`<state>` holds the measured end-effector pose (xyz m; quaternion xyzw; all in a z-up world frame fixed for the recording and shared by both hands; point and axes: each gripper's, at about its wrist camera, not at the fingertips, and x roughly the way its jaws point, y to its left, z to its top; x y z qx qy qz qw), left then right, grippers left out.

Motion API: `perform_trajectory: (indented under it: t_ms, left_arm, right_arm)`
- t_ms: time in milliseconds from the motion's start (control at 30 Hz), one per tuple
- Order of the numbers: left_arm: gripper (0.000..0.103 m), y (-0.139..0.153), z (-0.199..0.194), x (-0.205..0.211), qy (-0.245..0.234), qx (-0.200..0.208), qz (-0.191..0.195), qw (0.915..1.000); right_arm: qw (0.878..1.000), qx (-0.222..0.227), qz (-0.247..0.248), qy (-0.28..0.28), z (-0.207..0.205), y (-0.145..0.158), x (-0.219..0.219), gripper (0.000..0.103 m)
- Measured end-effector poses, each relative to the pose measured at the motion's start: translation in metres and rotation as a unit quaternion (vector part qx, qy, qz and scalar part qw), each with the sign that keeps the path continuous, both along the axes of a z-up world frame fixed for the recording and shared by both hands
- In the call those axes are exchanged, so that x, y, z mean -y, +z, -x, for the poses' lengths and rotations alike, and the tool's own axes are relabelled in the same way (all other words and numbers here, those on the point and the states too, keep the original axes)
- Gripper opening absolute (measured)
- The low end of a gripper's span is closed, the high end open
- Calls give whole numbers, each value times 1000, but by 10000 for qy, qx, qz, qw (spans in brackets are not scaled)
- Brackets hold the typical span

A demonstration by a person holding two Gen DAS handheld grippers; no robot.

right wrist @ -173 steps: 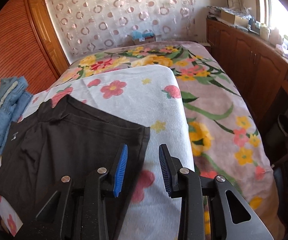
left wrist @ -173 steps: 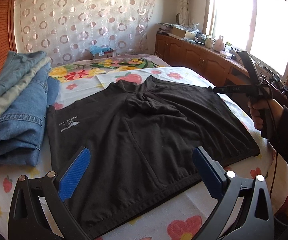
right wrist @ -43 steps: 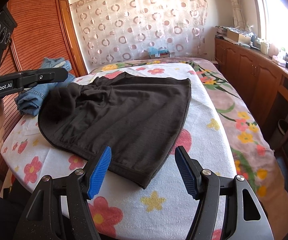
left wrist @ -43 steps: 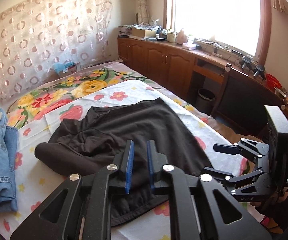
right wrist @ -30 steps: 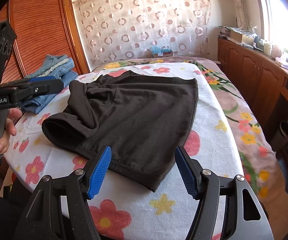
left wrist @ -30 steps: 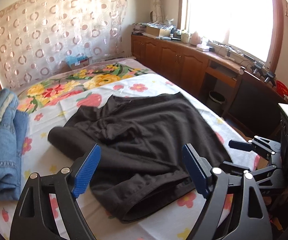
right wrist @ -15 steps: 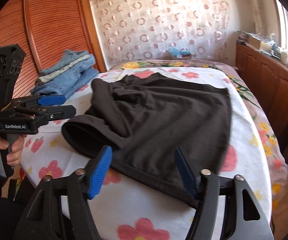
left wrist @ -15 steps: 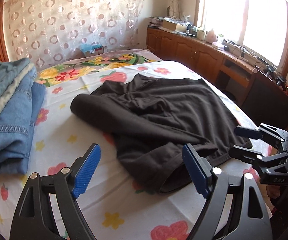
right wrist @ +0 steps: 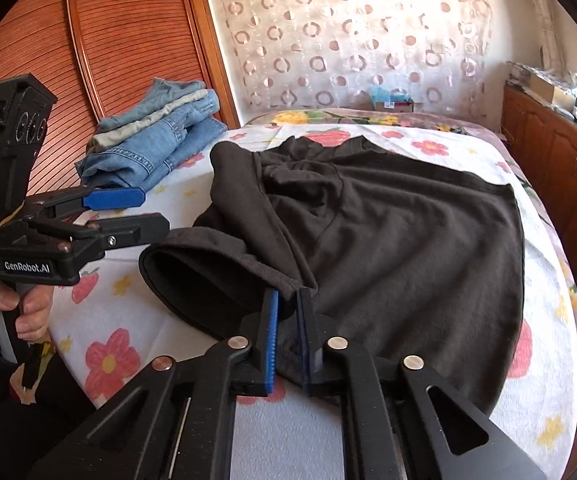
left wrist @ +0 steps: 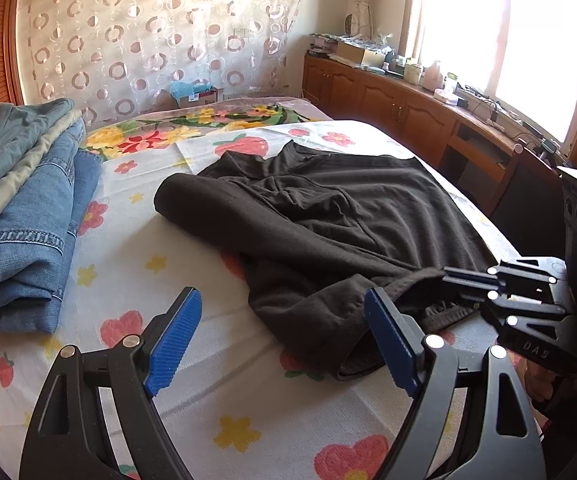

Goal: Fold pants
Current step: 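Grasp the folded edge of the shorts with the right gripper, then fold the shorts lengthwise over itself with the right gripper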

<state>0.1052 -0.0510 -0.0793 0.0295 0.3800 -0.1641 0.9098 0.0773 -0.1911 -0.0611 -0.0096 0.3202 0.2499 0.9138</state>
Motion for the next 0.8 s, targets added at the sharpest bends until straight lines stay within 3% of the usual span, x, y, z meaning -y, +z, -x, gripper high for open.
perform_trajectory:
  t_ms: [300, 800]
  left_arm:
    - [84, 4, 3, 4, -66, 79, -5, 9999]
    - [84, 4, 4, 17, -231, 42, -21, 9997]
  right_arm:
    - [9986, 423, -232, -227, 34, 28, 37, 6]
    - [9964, 433, -55, -724, 74, 29, 73, 6]
